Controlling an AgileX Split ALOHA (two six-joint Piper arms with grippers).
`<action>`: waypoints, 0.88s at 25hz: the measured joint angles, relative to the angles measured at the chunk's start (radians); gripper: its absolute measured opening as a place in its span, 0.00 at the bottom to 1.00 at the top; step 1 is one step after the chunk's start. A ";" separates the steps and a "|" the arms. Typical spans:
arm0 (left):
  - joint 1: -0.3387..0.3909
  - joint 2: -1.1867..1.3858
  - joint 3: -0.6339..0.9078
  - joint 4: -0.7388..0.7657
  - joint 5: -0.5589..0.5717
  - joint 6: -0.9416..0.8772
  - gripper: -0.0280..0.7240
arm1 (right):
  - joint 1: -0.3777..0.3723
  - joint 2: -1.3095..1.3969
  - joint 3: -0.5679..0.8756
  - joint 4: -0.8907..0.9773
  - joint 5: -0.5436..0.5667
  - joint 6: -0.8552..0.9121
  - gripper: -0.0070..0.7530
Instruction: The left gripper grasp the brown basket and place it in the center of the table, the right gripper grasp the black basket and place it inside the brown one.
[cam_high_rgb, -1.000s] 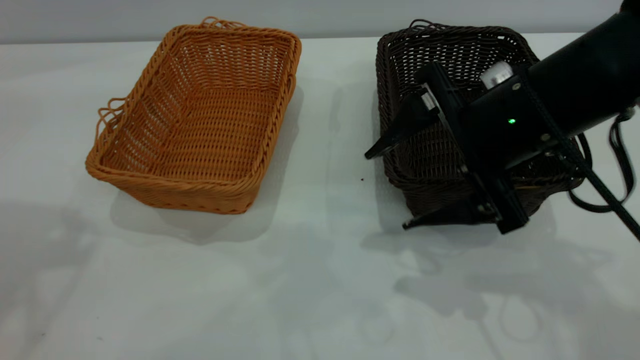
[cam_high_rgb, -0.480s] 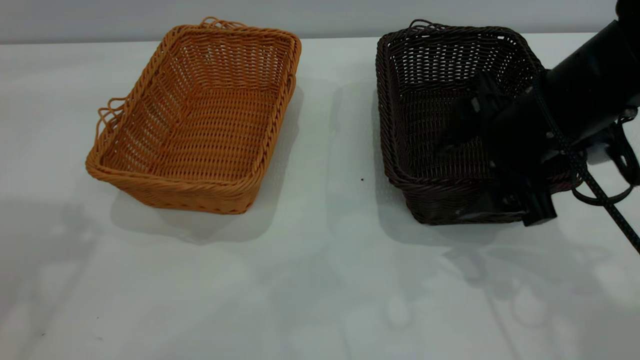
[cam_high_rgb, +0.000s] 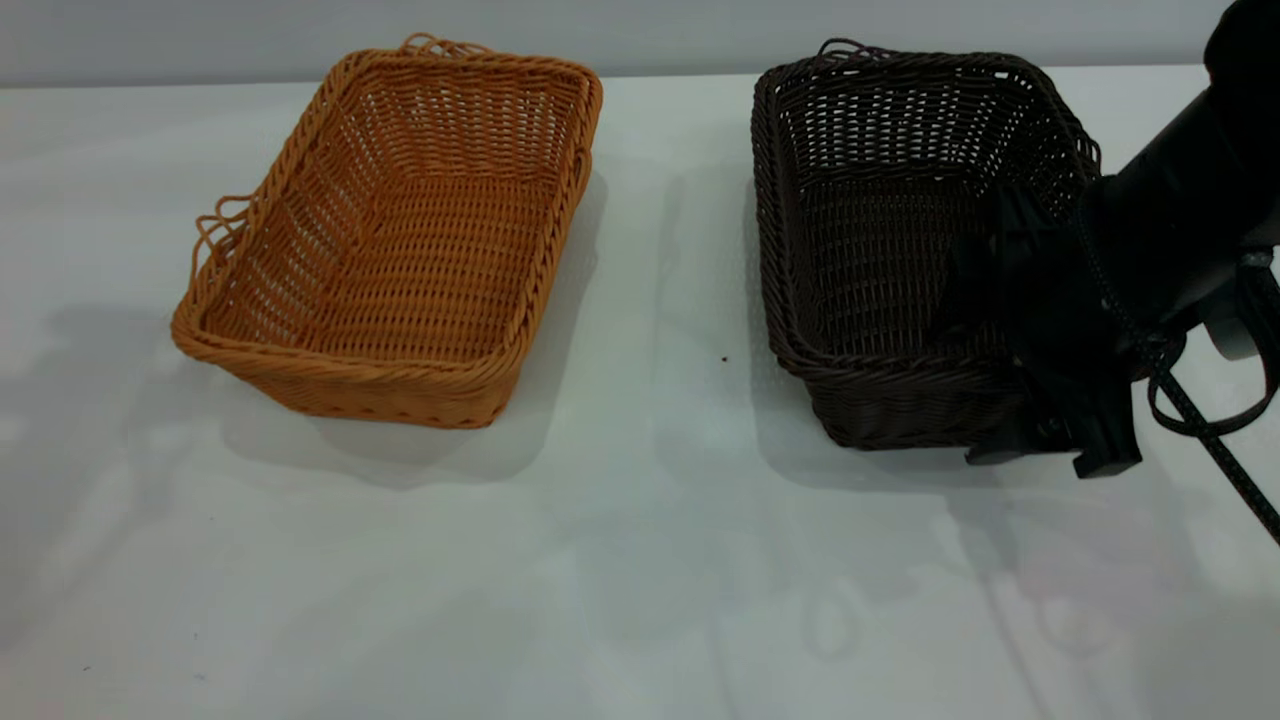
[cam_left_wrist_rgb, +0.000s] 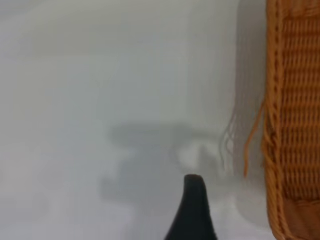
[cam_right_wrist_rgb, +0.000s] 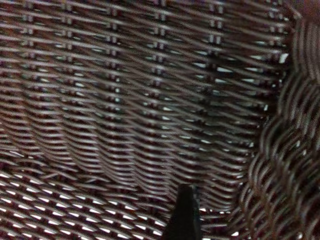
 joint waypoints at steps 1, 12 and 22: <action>0.000 0.045 -0.030 -0.003 0.002 0.000 0.79 | 0.000 0.000 0.000 0.000 0.000 0.001 0.79; -0.057 0.459 -0.289 -0.162 0.005 0.089 0.79 | 0.000 0.003 0.000 0.000 0.000 -0.002 0.79; -0.123 0.686 -0.344 -0.175 -0.066 0.098 0.76 | 0.000 0.003 0.000 0.000 0.000 -0.025 0.78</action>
